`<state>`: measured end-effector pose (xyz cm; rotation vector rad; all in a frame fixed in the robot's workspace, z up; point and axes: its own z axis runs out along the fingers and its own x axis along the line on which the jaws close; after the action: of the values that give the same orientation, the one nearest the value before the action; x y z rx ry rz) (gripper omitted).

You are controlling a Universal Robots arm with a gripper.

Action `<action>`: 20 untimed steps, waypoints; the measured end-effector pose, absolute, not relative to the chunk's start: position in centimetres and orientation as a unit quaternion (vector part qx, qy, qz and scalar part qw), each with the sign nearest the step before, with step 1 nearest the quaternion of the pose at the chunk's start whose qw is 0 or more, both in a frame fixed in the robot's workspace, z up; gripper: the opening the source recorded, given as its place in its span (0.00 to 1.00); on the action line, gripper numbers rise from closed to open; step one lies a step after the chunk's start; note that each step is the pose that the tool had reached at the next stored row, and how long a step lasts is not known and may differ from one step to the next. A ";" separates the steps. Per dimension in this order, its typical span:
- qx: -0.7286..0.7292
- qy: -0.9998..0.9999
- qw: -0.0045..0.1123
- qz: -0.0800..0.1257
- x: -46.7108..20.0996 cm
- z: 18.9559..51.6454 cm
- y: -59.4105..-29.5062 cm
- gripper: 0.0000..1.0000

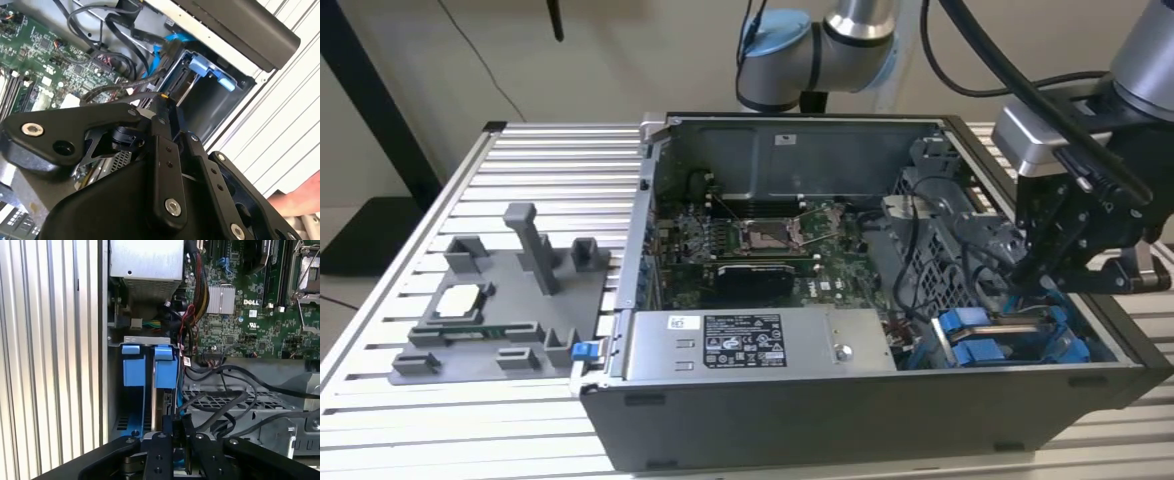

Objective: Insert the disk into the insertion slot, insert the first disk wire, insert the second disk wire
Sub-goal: 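Insert the first disk wire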

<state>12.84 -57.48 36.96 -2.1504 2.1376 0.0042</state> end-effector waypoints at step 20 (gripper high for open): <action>-0.701 0.712 0.038 0.018 14.9 35.9 -57.5 0.00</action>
<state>14.88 -57.53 35.91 -2.1502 2.1848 0.0555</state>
